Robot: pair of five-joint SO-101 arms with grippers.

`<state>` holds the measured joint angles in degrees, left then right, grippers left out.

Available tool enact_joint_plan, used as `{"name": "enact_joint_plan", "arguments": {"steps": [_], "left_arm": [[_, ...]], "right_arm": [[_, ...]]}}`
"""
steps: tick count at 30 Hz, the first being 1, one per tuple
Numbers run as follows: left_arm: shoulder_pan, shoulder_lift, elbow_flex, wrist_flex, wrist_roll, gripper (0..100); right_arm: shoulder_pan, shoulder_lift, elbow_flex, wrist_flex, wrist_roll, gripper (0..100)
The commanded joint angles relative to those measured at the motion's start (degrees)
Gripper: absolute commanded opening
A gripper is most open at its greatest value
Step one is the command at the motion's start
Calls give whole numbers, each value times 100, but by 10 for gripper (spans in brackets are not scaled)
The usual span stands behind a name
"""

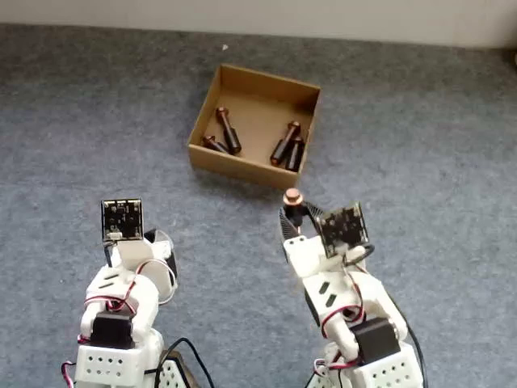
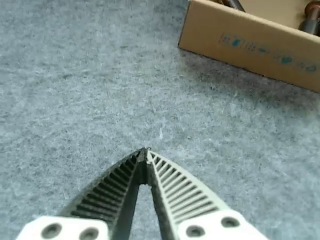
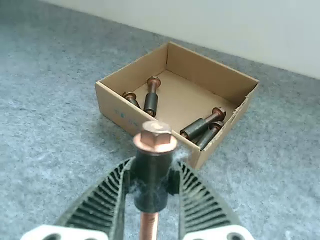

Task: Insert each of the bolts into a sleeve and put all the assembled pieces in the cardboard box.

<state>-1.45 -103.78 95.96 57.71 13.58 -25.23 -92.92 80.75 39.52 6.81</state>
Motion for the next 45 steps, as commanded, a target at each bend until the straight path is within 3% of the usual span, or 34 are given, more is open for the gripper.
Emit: {"name": "enact_joint_plan", "arguments": {"steps": [1, 9, 17, 26, 34, 40, 45], "left_arm": [[-48, -31, 119, -114, -97, 6], [-48, 4, 119, -97, -97, 6], [-75, 4, 119, -97, -97, 7], [-75, 4, 119, -97, -97, 7], [-75, 4, 119, -97, -97, 7], [-75, 4, 119, -97, -97, 7], [-75, 4, 119, -97, -97, 7]], "right_arm": [[92, 1253, -980, -585, -62, 5], [110, 4154, -2308, -1991, -62, 5], [567, 6791, -3380, -3873, -44, 5], [629, 8857, -4295, -4532, -70, 10], [620, 9103, -4330, -4523, -70, 139], [602, 8708, -4233, -4470, -53, 138], [593, 7310, -3626, -3582, -70, 92]]}}
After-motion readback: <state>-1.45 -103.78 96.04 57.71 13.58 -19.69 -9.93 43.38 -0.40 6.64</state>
